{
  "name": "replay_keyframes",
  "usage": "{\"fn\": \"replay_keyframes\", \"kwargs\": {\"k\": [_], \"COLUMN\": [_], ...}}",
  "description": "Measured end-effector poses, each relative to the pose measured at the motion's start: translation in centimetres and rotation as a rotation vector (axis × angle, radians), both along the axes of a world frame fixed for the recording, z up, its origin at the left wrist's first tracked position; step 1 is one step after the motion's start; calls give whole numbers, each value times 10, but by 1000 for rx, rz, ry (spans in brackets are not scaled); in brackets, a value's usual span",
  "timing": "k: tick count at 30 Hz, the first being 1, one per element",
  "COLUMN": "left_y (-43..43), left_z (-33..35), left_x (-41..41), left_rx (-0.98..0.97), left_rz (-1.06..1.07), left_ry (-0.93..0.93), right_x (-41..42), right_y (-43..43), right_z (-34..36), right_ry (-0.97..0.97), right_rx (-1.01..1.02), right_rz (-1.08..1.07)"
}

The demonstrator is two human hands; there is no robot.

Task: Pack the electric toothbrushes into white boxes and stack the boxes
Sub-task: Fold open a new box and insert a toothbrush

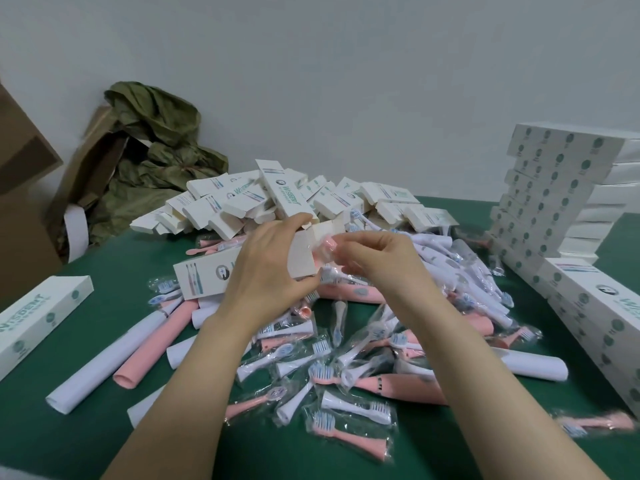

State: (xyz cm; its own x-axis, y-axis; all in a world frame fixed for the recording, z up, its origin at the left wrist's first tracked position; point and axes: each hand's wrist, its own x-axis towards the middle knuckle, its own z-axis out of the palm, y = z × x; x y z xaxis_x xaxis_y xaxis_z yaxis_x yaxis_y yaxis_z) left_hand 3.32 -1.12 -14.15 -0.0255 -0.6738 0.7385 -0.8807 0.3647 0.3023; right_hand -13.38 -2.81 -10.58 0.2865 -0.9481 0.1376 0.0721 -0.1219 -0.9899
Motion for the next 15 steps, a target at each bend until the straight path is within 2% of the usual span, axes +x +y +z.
{"fn": "replay_keyframes", "kwargs": {"k": [2,4,6,10,12,15], "left_y": [1,0,0,0,1,2], "left_z": [-1,-2,-1,-1,-1,0], "left_x": [-3,-7,-7,-8,-10,-7], "left_rx": [16,10,11,30,40,16], "left_rz": [-25,-51,-63,-77,-82,-45], "left_ry": [-30,-69,-83,-112,-110,-55], "right_x": [2,4,3,-1,-2,-4], "right_y": [-2,-3,-3,-5,-7,-4], "right_z": [-2,-2,0,4,4,5], "right_ry": [60,246,372,483,385,-49], "right_rx": [-111,-337,-507,-551,-433,-101], "right_rz": [-86,-185,-190,-121,-114,80]}}
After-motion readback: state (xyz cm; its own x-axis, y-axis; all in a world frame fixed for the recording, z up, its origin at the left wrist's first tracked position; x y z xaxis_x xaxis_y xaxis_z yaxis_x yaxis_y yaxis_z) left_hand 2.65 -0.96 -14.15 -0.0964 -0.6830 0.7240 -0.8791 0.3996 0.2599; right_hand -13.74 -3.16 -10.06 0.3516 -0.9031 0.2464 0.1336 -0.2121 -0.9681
